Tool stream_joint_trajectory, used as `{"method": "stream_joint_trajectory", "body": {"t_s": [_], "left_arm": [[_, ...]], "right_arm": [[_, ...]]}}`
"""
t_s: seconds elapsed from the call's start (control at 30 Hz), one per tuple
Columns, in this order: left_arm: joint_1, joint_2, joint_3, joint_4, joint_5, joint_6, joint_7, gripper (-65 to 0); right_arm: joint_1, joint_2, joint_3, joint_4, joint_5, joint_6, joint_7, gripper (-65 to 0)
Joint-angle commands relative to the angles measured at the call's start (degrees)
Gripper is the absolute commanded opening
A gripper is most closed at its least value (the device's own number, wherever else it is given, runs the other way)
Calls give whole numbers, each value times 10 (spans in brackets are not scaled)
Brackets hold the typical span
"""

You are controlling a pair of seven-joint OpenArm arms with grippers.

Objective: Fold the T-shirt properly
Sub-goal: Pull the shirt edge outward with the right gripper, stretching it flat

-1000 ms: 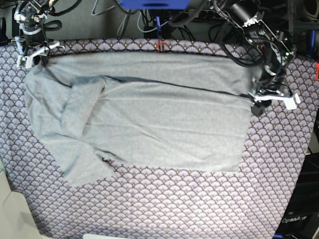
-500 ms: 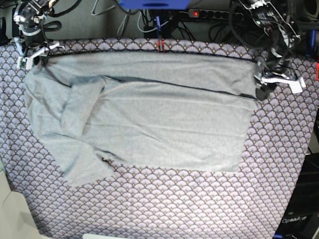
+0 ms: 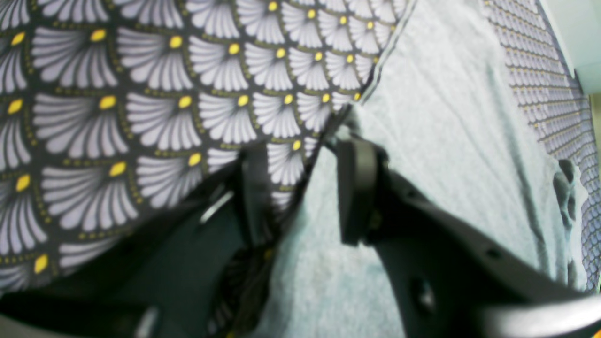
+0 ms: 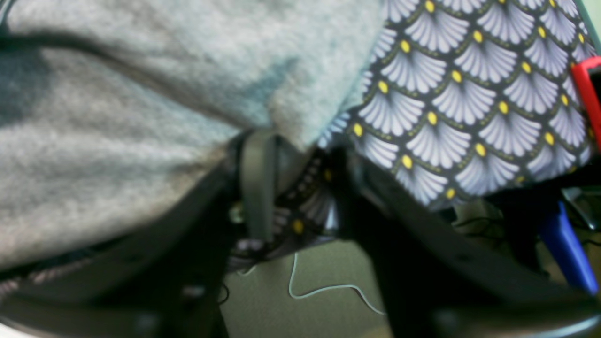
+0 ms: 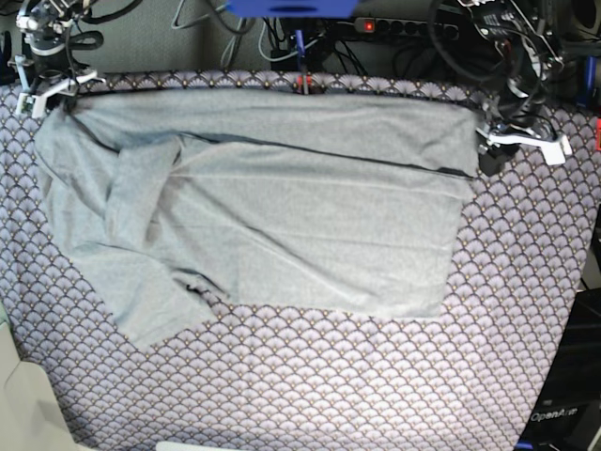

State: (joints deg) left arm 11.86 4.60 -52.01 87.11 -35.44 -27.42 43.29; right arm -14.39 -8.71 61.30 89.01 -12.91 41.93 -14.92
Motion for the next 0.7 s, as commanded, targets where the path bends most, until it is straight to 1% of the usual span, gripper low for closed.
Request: {"method": "stream_joint_trajectory", "body": {"t_s": [0.0,0.07,0.13,0.43,0.67], "left_arm": [[-1,-6,-1,10,-10,-8,-11,-413],[-1,-6,-1,10,-10,-8,-11,-413],[-1,-6,-2,10,-8,-8,-11,-413],[5,-7,-3,10,-8,-8,-11,-413],[6,-7,-3,10,-8,-8,-11,-413]], "right_arm": [[-9,1,5,-3,-38,-19,-34,-362],[-11,1,5,-3,-38,-19,-34,-306],[-20,1,5,1,-38,-19,-34,-285],[-46,1,5,76,-38,-19,-34,-281],[-40,1,0,80,-38,-19,-37,-281]]}}
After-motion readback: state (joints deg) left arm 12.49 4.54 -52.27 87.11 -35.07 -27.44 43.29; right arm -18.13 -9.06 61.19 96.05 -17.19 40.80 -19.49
